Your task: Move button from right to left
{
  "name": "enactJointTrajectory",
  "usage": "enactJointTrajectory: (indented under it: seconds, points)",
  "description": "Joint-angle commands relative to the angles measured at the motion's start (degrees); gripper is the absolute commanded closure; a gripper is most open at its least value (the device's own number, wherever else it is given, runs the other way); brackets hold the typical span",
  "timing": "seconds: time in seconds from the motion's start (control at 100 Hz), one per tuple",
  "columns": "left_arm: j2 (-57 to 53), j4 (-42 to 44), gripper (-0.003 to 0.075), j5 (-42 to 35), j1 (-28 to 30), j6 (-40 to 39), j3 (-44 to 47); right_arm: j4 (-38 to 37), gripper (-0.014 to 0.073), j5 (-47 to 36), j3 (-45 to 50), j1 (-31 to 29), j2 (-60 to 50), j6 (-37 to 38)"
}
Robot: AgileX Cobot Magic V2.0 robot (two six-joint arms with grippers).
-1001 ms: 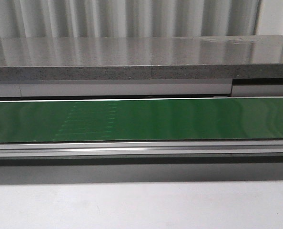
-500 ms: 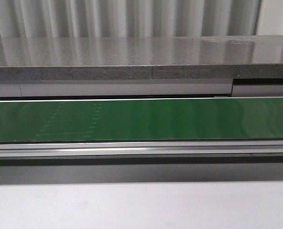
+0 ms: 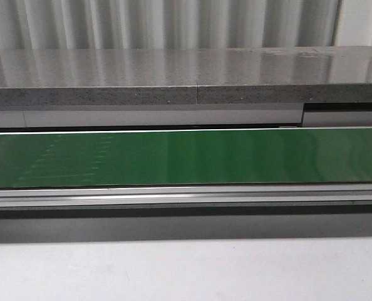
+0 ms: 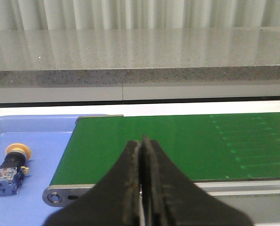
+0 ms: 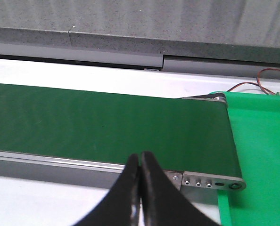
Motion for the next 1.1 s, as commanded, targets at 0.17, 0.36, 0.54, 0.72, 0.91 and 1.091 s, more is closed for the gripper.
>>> enactJointTrajectory:
  seconds: [0.17, 0.36, 0.54, 0.72, 0.91, 1.091]
  points:
    - [-2.0, 0.0, 0.0740, -5.5, -0.1, 0.2, 1.4, 0.1, 0.0662, -4.1, -1.4, 0.0, 0.4, -0.4]
    - [-2.0, 0.0, 0.0740, -5.5, -0.1, 0.2, 1.4, 0.1, 0.0662, -4.1, -1.4, 0.0, 0.4, -0.4]
    - [-2.0, 0.0, 0.0740, -5.5, -0.1, 0.2, 1.4, 0.1, 0.0662, -4.1, -1.4, 0.0, 0.4, -0.4]
    - [-2.0, 0.0, 0.0740, -5.5, -0.1, 0.2, 1.4, 0.1, 0.0662, -4.1, -1.4, 0.0, 0.4, -0.4]
    - [-2.0, 0.0, 0.0740, -5.5, -0.1, 0.2, 1.4, -0.4, 0.0662, -4.1, -1.4, 0.0, 0.4, -0.4]
    - [-2.0, 0.0, 0.0740, -5.5, -0.1, 0.2, 1.4, -0.5, 0.0662, -5.7, -0.7, -0.2, 0.4, -0.4]
